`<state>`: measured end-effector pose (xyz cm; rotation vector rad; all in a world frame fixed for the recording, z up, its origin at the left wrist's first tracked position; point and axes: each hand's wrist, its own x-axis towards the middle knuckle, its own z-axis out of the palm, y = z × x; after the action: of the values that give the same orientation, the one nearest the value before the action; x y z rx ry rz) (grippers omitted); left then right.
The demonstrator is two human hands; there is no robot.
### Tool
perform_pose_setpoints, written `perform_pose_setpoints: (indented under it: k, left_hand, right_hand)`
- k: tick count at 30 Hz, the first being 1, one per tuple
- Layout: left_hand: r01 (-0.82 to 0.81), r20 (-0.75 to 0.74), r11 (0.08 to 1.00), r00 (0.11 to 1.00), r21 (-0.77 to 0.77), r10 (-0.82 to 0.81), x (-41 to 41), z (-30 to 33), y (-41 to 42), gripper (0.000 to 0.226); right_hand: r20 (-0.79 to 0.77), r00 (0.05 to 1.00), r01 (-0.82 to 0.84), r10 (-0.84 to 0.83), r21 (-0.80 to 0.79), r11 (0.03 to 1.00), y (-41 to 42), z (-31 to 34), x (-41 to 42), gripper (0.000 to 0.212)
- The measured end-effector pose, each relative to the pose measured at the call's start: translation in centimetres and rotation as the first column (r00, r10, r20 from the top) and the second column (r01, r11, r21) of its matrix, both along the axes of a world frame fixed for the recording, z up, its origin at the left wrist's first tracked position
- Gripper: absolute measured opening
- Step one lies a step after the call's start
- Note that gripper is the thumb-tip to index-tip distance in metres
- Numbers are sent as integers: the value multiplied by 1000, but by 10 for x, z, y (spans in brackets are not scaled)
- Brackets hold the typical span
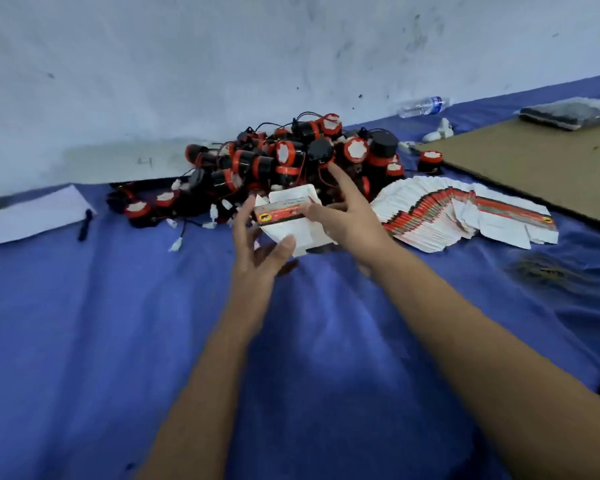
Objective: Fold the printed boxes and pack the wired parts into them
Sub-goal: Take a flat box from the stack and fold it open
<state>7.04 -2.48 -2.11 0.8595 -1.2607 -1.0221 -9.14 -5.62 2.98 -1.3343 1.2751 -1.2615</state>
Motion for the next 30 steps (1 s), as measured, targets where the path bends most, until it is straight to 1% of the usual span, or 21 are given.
perform_pose_setpoints:
  k: [3, 4, 6, 8, 10, 12, 14, 15, 17, 18, 20, 22, 24, 25, 27, 30]
  left_hand:
    - [-33, 156, 999, 987, -9, 34, 60, -2, 11, 103]
    - [-56, 169, 998, 984, -3, 56, 76, -3, 14, 108]
    - [-125, 119, 992, 985, -2, 125, 98, -6, 17, 110]
    - [-191, 78, 982, 978, -8, 191, 115, -11, 17, 101]
    - [-209, 117, 978, 971, -29, 211, 124, -16, 14, 96]
    - [-234, 234, 968, 940, -87, 249, 127, -20, 10, 96]
    - [-228, 335, 963, 905, -144, 264, 125, -24, 7, 97]
    - [-219, 381, 961, 885, -167, 267, 124, -25, 7, 97]
    - [-194, 443, 960, 856, -202, 266, 123, -26, 6, 101]
    - [-178, 460, 961, 849, -213, 259, 123, -26, 6, 104]
    - [-149, 484, 965, 842, -217, 239, 124, -24, 5, 113]
    - [-147, 480, 964, 844, -221, 239, 125, -23, 5, 117]
    - [-187, 462, 956, 843, -228, 275, 126, -21, 6, 117]
    - [-215, 447, 951, 844, -223, 295, 126, -21, 6, 115]
    - [-280, 407, 939, 848, -201, 340, 123, -20, 8, 110]
    - [-385, 320, 907, 849, -169, 420, 114, -20, 11, 106]
  right_hand:
    - [188, 967, -205, 174, 156, 966, -1, -12, 56, 32]
    - [222, 945, -280, 239, 178, 943, -1, -18, 73, 26]
    - [196, 913, -393, 358, 184, 901, 1, -32, 94, 28]
    - [71, 892, -451, 446, 160, 878, 3, -49, 106, 35]
    - [-37, 892, -449, 451, 57, 892, 3, -62, 109, 52]
    - [-206, 902, -407, 379, -114, 906, 0, -67, 102, 72]
    - [-412, 860, -418, 303, -225, 880, -2, -68, 94, 87]
    - [-488, 830, -433, 269, -262, 863, -2, -68, 92, 93]
    - [-585, 780, -472, 221, -319, 822, 0, -69, 93, 104]
    - [-606, 765, -493, 219, -332, 804, 2, -69, 95, 108]
    - [-608, 766, -504, 210, -366, 782, 4, -68, 98, 108]
    - [-614, 779, -465, 125, -432, 773, 3, -66, 98, 106]
    - [-613, 787, -427, 70, -459, 779, 4, -63, 95, 105]
    - [-601, 796, -418, 78, -451, 789, 5, -63, 94, 103]
    - [-519, 839, -406, 162, -399, 822, 8, -62, 94, 97]
    - [-272, 916, -379, 293, -354, 855, 13, -59, 98, 85]
